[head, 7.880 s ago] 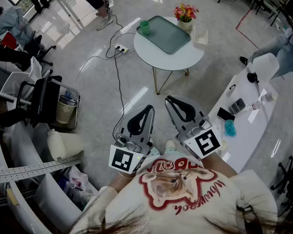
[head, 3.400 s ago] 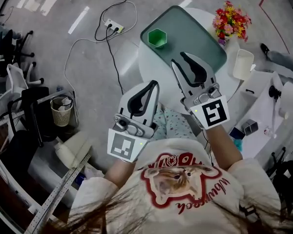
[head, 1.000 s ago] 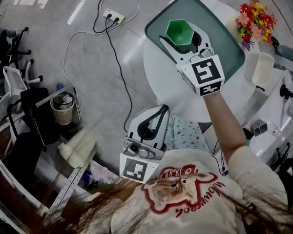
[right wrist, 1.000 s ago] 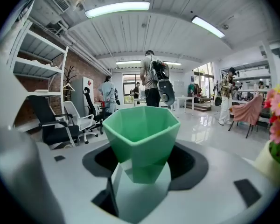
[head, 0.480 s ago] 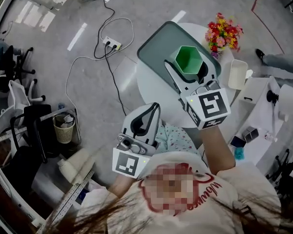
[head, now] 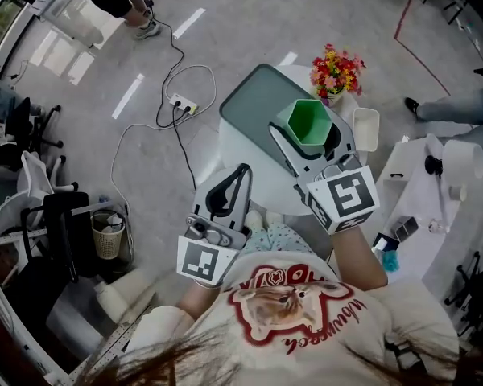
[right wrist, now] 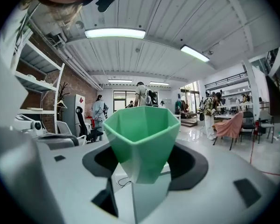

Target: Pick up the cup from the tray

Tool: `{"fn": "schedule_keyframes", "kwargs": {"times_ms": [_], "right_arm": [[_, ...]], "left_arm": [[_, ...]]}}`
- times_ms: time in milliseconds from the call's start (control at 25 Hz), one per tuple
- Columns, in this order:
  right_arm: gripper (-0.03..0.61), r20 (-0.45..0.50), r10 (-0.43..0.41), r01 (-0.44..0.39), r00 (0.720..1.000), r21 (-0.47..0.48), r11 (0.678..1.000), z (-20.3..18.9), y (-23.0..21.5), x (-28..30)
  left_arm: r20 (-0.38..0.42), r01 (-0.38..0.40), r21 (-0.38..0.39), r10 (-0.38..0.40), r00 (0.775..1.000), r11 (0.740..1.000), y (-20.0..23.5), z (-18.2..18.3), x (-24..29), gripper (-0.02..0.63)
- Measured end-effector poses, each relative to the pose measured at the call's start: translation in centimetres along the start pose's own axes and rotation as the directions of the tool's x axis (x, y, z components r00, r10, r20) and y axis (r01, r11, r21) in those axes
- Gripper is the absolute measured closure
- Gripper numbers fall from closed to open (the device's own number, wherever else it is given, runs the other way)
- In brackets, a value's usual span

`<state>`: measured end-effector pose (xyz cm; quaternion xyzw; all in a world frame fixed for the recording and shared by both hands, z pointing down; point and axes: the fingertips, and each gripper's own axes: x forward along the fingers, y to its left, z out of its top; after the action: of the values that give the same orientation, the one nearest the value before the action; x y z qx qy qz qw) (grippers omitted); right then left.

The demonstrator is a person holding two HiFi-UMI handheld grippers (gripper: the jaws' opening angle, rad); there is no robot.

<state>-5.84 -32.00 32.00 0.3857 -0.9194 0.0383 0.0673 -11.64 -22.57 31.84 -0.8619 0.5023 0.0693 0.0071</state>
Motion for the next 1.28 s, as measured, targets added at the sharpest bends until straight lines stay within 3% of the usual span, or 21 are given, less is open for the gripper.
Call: {"fn": "schedule_keyframes", "kwargs": {"times_ms": [240, 520, 920, 1280], "right_arm": [[0.275, 0.051, 0.02, -0.019, 0.998, -0.023, 1.0, 2.5, 1.7, -2.7], [0.275, 0.09, 0.033, -0.03, 0.995, -0.035, 0.999, 4.1, 2.7, -5.1], [0.275, 0.089, 0.08, -0.076, 0.993, -0.047, 0.996, 3.2, 2.9, -7.0], [0.275, 0.103, 0.132, -0.124, 0.986, -0.078, 0.989, 2.7, 3.2, -8.7]], "left_arm": [[0.053, 0.018, 0.046, -0.02, 0.998, 0.999, -0.9, 3.1, 0.5, 0.6], [0.072, 0.014, 0.064, -0.018, 0.997, 0.998, -1.7, 4.2, 0.1, 0.598], [0.083, -0.031, 0.07, 0.025, 0.996, 0.997, -3.2, 4.1, -0.2, 0.598], [0.111, -0.074, 0.121, 0.061, 0.992, 0.99, -4.7, 4.5, -0.9, 0.598]]}}
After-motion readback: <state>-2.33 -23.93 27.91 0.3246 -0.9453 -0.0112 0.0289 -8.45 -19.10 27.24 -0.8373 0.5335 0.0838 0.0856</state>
